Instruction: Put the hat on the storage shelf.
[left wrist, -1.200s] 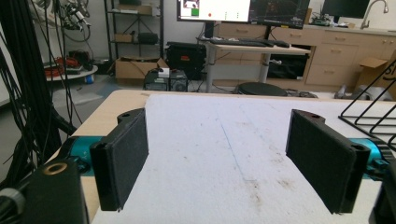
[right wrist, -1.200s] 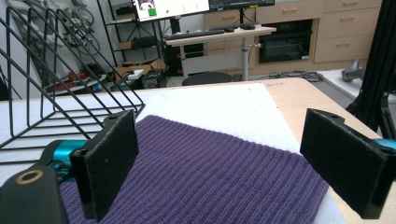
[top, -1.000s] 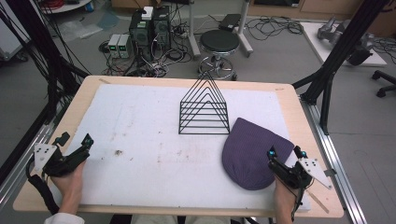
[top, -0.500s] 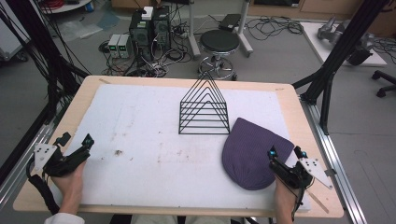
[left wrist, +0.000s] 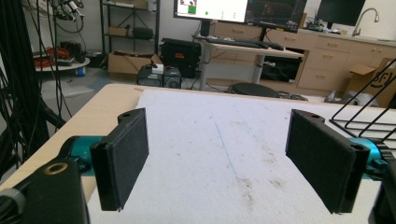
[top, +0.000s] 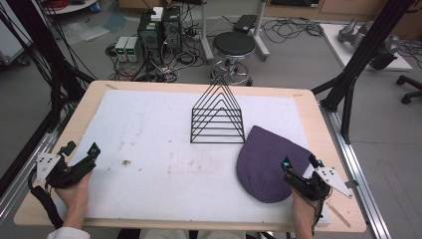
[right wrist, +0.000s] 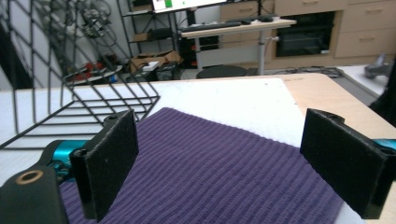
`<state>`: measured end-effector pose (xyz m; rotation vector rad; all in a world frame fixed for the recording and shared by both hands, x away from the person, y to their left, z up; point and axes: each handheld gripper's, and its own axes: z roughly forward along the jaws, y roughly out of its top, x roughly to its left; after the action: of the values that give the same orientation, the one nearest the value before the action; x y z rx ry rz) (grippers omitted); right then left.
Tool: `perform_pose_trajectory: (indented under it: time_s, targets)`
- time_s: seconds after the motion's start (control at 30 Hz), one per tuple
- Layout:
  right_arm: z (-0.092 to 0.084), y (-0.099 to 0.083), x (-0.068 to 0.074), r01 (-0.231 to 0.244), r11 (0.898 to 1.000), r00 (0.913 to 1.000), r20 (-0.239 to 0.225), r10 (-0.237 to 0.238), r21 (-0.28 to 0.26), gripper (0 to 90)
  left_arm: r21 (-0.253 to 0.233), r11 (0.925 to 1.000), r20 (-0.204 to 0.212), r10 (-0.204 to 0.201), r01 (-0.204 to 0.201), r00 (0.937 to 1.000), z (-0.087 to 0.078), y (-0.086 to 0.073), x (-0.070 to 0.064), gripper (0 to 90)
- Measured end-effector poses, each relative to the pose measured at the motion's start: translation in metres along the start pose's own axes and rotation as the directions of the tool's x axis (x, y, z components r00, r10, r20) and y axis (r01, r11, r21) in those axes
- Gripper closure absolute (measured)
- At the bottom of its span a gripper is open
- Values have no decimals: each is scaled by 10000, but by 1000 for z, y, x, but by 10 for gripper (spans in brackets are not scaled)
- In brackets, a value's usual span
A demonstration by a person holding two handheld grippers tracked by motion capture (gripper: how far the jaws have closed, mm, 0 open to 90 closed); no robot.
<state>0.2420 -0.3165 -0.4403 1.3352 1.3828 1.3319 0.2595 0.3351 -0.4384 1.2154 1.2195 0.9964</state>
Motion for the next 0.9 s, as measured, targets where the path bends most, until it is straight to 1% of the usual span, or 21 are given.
perform_pose_trajectory:
  time_s: [0.03, 0.07, 0.1, 0.17, 0.2, 0.23, 0.27, 0.3, 0.33, 0.37, 0.43, 0.47, 0.5, 0.53, 0.57, 0.63, 0.7, 0.77, 0.83, 0.87, 0.9]
  targets:
    - [0, 0, 1, 115, 9999, 9999, -37, -115, 46, 107, 0, 10000, 0, 0, 0, 10000, 0, 0, 0, 215]
    - [0, 0, 1, 115, 9999, 9999, -37, -115, 46, 107, -21, 10000, -20, -53, 53, 10000, 0, 0, 1, 215]
    - [-1, 2, 2, 317, 9994, 9992, -257, -314, 127, 106, -4, 10000, -30, -82, 82, 10000, 0, 0, 2, 215]
    - [-1, 4, 4, 550, 9982, 9974, -482, -538, 242, 106, -16, 9997, -41, -225, 225, 9997, 0, 0, 3, 215]
    - [-1, 4, 4, 550, 9982, 9974, -482, -538, 242, 106, -16, 9997, -41, -225, 225, 9997, 0, 0, 3, 215]
    - [0, 5, 7, 714, 9968, 9954, -660, -690, 352, 106, -11, 9997, -39, -262, 262, 9997, 0, 0, 3, 215]
    - [0, 5, 7, 714, 9968, 9954, -660, -690, 352, 106, -1, 9997, -48, -264, 264, 9996, 0, 0, 3, 215]
    - [0, 7, 9, 864, 9954, 9929, -855, -827, 412, 106, -7, 9996, -45, -268, 268, 9996, 0, 0, 3, 215]
    - [0, 7, 10, 872, 9951, 9922, -937, -826, 460, 106, -5, 9996, -26, -266, 266, 9996, 0, 0, 3, 215]
    - [1, 8, 10, 1040, 9934, 9895, -1057, -985, 481, 106, -5, 9996, -26, -266, 266, 9996, 0, 0, 3, 215]
    - [2, 10, 11, 1202, 9909, 9857, -1258, -1119, 606, 106, 4, 9997, -4, -251, 251, 9997, 0, 0, 3, 215]
    - [2, 10, 11, 1202, 9909, 9857, -1258, -1119, 606, 106, 2, 9997, -5, -247, 247, 9997, 0, 0, 3, 215]
    - [3, 11, 12, 1184, 9907, 9827, -1510, -1072, 677, 106, -1, 9997, 0, -253, 253, 9997, 0, 0, 3, 215]
    - [3, 11, 12, 1184, 9907, 9827, -1510, -1072, 677, 106, -4, 9996, 16, -267, 267, 9996, 0, 0, 3, 215]
    - [4, 11, 12, 1241, 9891, 9761, -1892, -1072, 798, 106, 14, 9996, 13, -295, 295, 9996, 0, 0, 3, 215]
    - [6, 11, 13, 1393, 9858, 9691, -2177, -1163, 934, 106, 23, 9994, 39, -340, 339, 9994, 1, 0, 4, 215]
    - [7, 11, 14, 1599, 9813, 9630, -2356, -1312, 1075, 106, 37, 9983, 142, -587, 586, 9982, 1, -1, 4, 215]
    - [7, 11, 15, 1615, 9803, 9616, -2416, -1304, 1138, 106, 40, 9982, 145, -592, 592, 9981, 1, -1, 4, 215]
    - [7, 12, 16, 1811, 9768, 9578, -2458, -1488, 1143, 106, 22, 9983, 142, -583, 583, 9982, 1, -1, 4, 215]
    - [7, 12, 16, 1811, 9768, 9578, -2458, -1488, 1143, 106, 36, 9982, 145, -591, 591, 9981, 1, -1, 4, 215]
    - [6, 13, 15, 1896, 9748, 9533, -2599, -1541, 1175, 106, 37, 9982, 149, -598, 597, 9981, 1, -1, 4, 215]
